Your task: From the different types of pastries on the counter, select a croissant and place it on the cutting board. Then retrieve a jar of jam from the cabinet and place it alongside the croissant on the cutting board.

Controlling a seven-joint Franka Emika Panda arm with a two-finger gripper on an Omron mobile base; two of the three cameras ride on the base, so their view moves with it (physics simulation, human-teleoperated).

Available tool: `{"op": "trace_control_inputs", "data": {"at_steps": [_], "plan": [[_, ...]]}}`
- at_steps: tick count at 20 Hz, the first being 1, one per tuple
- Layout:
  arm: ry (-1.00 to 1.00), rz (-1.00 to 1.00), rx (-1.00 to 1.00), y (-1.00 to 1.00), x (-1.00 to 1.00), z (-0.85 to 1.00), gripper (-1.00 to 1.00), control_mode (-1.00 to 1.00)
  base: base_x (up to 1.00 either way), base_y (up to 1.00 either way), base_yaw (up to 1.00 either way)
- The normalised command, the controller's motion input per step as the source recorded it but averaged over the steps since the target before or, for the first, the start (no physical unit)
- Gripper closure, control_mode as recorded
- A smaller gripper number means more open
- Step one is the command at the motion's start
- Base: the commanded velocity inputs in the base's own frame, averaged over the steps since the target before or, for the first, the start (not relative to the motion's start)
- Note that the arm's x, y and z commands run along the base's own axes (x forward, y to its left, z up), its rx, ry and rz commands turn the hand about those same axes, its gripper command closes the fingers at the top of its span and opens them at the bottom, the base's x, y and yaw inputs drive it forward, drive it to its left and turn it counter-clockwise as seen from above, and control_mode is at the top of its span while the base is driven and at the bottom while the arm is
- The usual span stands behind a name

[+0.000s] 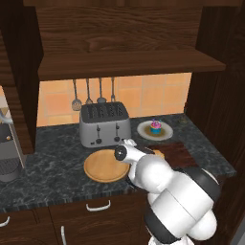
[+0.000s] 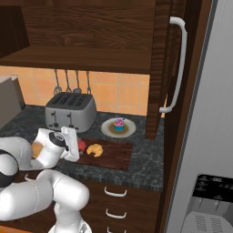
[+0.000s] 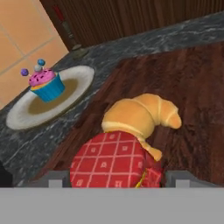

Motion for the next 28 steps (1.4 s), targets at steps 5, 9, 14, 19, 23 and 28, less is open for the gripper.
{"op": "trace_control_inputs", "data": {"at_steps": [5, 9, 14, 19, 23, 28], "plan": [[-0.18, 0.00, 0.00, -0.03, 0.06, -0.16, -1.00, -1.00, 0.00, 0.00, 0.00], [-0.14, 0.00, 0.00, 0.00, 0.00, -0.23, -1.00, -1.00, 0.00, 0.00, 0.00], [-0.09, -0.01, 0.00, -0.10, -0.35, -0.01, -1.00, -1.00, 0.00, 0.00, 0.00], [0.00, -0.11, 0.00, -0.60, -0.70, 0.00, -1.00, -1.00, 0.00, 0.00, 0.00], [-0.12, -0.09, 0.00, -0.60, -0.92, 0.02, -1.00, -1.00, 0.00, 0.00, 0.00], [-0.49, 0.00, 0.00, -0.52, -1.00, 0.24, -1.00, -1.00, 0.00, 0.00, 0.00]]}}
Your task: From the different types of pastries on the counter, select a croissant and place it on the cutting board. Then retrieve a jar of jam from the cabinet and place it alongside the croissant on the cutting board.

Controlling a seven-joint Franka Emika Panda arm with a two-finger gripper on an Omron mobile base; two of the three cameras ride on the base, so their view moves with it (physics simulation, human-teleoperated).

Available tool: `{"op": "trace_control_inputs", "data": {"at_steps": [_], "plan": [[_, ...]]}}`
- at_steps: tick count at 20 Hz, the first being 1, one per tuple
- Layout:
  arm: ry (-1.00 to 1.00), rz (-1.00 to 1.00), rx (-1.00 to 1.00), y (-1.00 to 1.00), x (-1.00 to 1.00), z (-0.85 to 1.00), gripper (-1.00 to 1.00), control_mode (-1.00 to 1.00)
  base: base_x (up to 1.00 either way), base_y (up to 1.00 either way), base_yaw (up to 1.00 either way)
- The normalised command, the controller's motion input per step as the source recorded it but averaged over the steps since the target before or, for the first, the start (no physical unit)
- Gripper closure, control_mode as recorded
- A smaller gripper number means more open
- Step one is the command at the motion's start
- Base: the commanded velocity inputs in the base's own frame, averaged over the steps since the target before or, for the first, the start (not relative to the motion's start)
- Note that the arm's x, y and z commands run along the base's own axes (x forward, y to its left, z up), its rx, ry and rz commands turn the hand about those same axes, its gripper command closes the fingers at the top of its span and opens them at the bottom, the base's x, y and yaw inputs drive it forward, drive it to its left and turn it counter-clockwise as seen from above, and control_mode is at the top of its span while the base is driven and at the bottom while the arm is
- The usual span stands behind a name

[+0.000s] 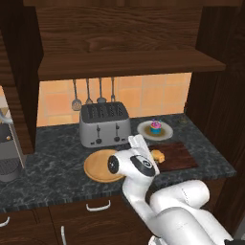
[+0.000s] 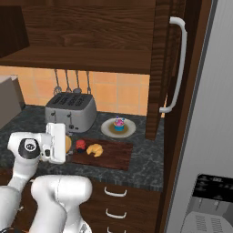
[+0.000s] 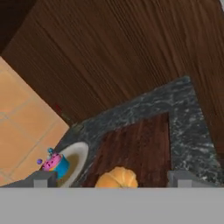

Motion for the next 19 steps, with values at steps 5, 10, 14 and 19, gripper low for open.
{"op": "trace_control_inputs", "data": {"at_steps": [5, 10, 14, 19], "plan": [[-0.68, 0.00, 0.00, -0.43, -1.00, 0.38, -1.00, -1.00, 0.00, 0.00, 0.00], [-0.70, 0.00, 0.00, -0.32, -1.00, 0.38, -1.00, -1.00, 0.00, 0.00, 0.00], [-0.71, 0.00, 0.00, -0.28, -1.00, 0.48, -1.00, -1.00, 0.00, 0.00, 0.00], [-0.70, 0.00, 0.00, -0.24, -1.00, 0.56, -1.00, -1.00, 0.00, 0.00, 0.00]]}}
